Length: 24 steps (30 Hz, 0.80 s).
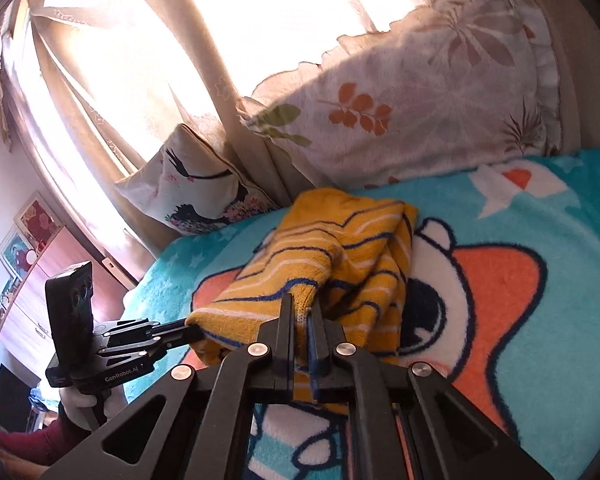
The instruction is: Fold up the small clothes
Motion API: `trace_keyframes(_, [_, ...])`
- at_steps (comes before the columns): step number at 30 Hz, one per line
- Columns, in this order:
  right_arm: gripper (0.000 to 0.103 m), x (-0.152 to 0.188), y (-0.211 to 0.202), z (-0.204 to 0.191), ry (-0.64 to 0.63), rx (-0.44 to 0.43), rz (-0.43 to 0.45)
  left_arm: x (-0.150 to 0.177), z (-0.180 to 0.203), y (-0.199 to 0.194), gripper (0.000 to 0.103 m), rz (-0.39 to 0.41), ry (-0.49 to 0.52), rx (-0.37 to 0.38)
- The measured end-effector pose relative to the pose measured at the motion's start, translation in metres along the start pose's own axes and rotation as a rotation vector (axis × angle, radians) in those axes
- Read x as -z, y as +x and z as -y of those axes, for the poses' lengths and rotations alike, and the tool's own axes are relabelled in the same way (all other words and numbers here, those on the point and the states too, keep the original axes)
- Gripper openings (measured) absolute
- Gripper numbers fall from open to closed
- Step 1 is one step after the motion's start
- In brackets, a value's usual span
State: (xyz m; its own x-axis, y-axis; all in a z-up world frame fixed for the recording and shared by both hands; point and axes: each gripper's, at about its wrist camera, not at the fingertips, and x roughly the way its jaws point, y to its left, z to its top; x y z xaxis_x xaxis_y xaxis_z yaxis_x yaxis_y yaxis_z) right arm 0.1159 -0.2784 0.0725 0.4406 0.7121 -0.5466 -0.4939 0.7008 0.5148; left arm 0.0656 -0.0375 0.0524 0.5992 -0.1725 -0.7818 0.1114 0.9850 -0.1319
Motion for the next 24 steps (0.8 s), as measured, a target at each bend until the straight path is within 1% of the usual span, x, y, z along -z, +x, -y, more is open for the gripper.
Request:
trace_keyframes(2, [0.006,0.02,0.019,0.017,0.046,0.031,-0.064,0.012,0.001,0.011,0.012,-0.009,0.0,-0.012])
trace_keyframes(4, [0.006,0.037,0.032,0.032,0.104,0.034,-0.098,0.017,0.003,0.01,0.013,0.012,0.002,-0.013])
trace_keyframes(7, [0.006,0.049,0.03,0.042,0.151,0.007,-0.086,0.022,0.004,0.005,0.016,0.017,0.008,-0.018])
trace_keyframes(9, [0.006,0.052,0.025,0.042,0.148,0.009,-0.078,0.025,0.0,0.004,0.016,0.015,0.007,-0.007])
trace_keyframes(16, [0.006,0.065,0.023,0.03,0.099,0.031,-0.105,0.036,-0.026,-0.018,0.016,-0.011,-0.076,0.104])
trace_keyframes(18, [0.006,0.072,0.022,0.03,0.101,0.037,-0.113,0.035,-0.033,-0.032,0.016,0.011,-0.109,0.144])
trace_keyframes(20, [0.006,0.077,0.021,0.033,0.107,0.05,-0.116,0.026,-0.036,-0.044,0.017,0.048,-0.135,0.188])
trace_keyframes(21, [0.006,0.078,0.021,0.035,0.11,0.053,-0.115,0.019,-0.035,-0.047,0.021,0.069,-0.138,0.203])
trace_keyframes(22, [0.006,0.078,0.02,0.035,0.111,0.051,-0.114,0.011,-0.032,-0.048,0.03,0.088,-0.139,0.212])
trace_keyframes(24, [0.007,0.074,0.017,0.032,0.101,0.064,-0.103,-0.007,-0.027,-0.042,0.043,0.117,-0.148,0.206])
